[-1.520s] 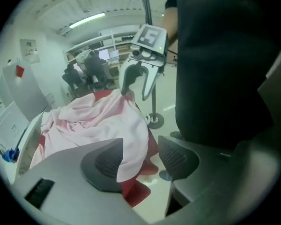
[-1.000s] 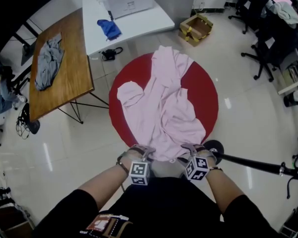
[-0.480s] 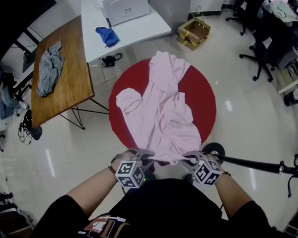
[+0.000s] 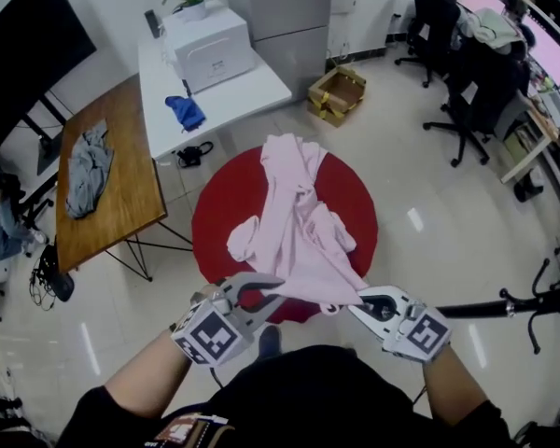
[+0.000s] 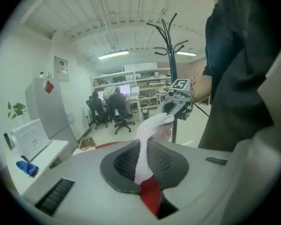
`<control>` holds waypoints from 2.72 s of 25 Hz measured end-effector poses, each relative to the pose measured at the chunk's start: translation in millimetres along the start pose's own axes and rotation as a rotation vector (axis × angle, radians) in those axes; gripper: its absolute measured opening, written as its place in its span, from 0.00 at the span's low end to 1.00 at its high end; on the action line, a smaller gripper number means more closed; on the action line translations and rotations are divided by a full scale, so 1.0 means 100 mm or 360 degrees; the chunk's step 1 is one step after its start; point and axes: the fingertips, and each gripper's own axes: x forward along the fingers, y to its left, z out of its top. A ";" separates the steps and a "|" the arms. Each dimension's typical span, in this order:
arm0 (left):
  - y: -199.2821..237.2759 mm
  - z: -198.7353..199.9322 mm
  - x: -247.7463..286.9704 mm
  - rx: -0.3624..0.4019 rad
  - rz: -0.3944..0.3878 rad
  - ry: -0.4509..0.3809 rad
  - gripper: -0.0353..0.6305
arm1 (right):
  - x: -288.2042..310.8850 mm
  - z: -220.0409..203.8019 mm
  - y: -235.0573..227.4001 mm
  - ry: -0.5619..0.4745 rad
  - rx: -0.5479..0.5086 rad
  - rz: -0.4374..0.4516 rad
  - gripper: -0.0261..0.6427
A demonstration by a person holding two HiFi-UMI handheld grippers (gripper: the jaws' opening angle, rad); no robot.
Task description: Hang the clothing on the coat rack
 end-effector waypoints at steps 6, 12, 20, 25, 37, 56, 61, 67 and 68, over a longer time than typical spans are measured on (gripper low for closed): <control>0.07 0.97 -0.10 0.0198 0.0013 -0.0226 0.09 | -0.66 0.88 -0.05 -0.0362 -0.0090 -0.0195 0.07; -0.06 1.86 -0.09 0.0307 -0.0080 -0.0442 0.09 | -1.36 1.42 -0.05 -0.0593 -0.0115 -0.0363 0.07; -0.73 2.95 -0.12 0.0346 -0.0434 -0.0858 0.09 | -2.39 1.87 0.25 -0.0817 -0.0144 -0.0513 0.07; -1.15 3.47 -0.10 0.0402 -0.0620 -0.0991 0.09 | -3.03 2.14 0.58 -0.0930 -0.0287 -0.0592 0.07; -2.26 4.52 0.17 0.0560 -0.0969 -0.1158 0.09 | -4.55 2.31 1.16 -0.0956 -0.0413 -0.0985 0.07; -2.59 5.58 1.23 0.0348 -0.0938 -0.1167 0.09 | -6.02 2.23 0.34 -0.1081 -0.0182 -0.1467 0.07; -2.39 5.76 1.44 0.0203 -0.0910 -0.1188 0.09 | -6.04 2.22 0.06 -0.0894 -0.0254 -0.1664 0.07; -2.36 5.48 1.77 0.0102 -0.0885 -0.1064 0.09 | -5.68 1.72 -0.12 -0.0683 -0.0012 -0.1610 0.07; -2.36 5.42 1.80 0.0099 -0.0878 -0.1049 0.09 | -5.62 1.61 -0.13 -0.0660 0.0045 -0.1585 0.07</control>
